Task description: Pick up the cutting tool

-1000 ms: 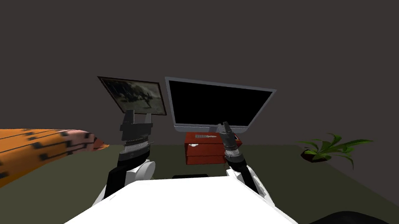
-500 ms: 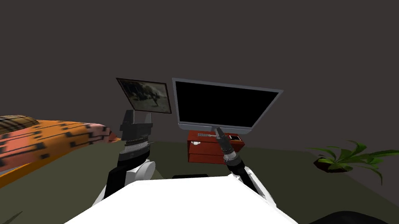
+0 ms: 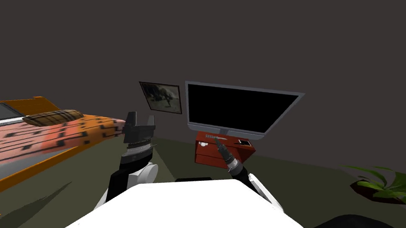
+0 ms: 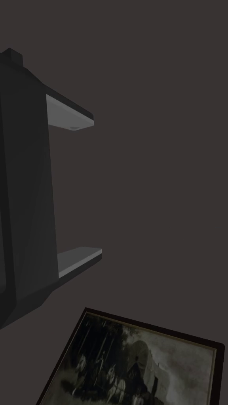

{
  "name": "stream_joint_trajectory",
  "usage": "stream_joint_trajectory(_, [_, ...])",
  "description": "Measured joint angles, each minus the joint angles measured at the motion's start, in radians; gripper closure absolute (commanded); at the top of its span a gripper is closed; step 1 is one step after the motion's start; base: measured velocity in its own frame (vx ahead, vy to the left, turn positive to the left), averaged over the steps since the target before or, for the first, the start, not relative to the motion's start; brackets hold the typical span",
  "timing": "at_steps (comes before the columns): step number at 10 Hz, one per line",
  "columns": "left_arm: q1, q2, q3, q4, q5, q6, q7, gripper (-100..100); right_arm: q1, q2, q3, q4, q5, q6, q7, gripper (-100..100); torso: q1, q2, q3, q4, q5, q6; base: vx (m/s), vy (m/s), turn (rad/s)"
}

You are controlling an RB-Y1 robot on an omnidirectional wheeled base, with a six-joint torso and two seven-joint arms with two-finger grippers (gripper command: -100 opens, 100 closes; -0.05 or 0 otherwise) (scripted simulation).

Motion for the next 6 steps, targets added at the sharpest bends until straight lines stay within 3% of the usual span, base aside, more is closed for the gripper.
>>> stream_joint_trajectory(4, [0.0, 0.0, 0.0, 0.0, 0.0, 0.0, 0.0, 0, 0.01, -0.094, 0.051, 0.068, 0.047, 0.037, 0.025, -100, 0.0, -0.001, -0.001, 0.0, 0.0, 0.0, -0.04, 0.025, 0.21])
stream_joint_trajectory(5, [0.0, 0.0, 0.0, 0.0, 0.0, 0.0, 0.0, 0, 0.008, -0.123, 0.064, 0.108, 0.06, 0.039, 0.031, -100, 0.001, -0.001, -0.001, 0.0, 0.0, -0.001, -0.027, 0.024, 0.166])
stream_joint_trajectory(6, [0.0, 0.0, 0.0, 0.0, 0.0, 0.0, 0.0, 0, 0.021, -0.138, 0.077, 0.11, 0.073, 0.048, 0.04, -100, 0.0, -0.001, -0.001, 0.0, 0.0, 0.0, -0.021, 0.026, 0.37])
